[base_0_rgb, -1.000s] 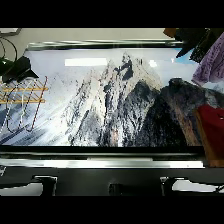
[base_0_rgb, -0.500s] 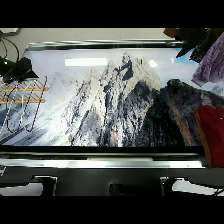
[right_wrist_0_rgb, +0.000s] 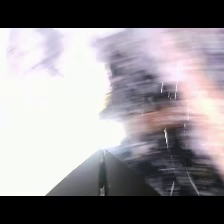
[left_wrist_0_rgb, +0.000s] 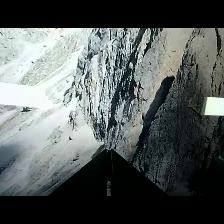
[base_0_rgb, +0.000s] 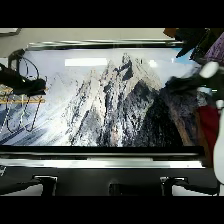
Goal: Fold the clothes and pants, and hang the long-sleeved shirts on hangers.
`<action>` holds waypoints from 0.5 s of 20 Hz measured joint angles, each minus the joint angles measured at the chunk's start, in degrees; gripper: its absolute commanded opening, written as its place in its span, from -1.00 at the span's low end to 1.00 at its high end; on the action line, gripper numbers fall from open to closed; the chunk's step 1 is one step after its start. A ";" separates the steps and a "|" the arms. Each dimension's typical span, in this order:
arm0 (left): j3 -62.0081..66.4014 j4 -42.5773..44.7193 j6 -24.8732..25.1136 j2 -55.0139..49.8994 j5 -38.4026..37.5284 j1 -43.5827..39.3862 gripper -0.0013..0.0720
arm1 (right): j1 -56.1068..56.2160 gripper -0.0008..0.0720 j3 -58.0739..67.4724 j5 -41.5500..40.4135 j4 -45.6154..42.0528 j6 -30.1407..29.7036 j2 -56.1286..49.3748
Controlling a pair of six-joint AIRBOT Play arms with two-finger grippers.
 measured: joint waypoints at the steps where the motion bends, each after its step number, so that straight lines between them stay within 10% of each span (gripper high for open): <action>1: -2.67 0.39 0.26 1.42 0.94 -0.42 -0.92 | 3.41 -0.89 0.09 0.09 -0.46 -0.44 0.00; 10: -9.79 1.36 1.40 5.27 -0.61 -1.49 -0.92 | 15.15 -0.88 0.26 2.80 -4.57 -2.97 0.02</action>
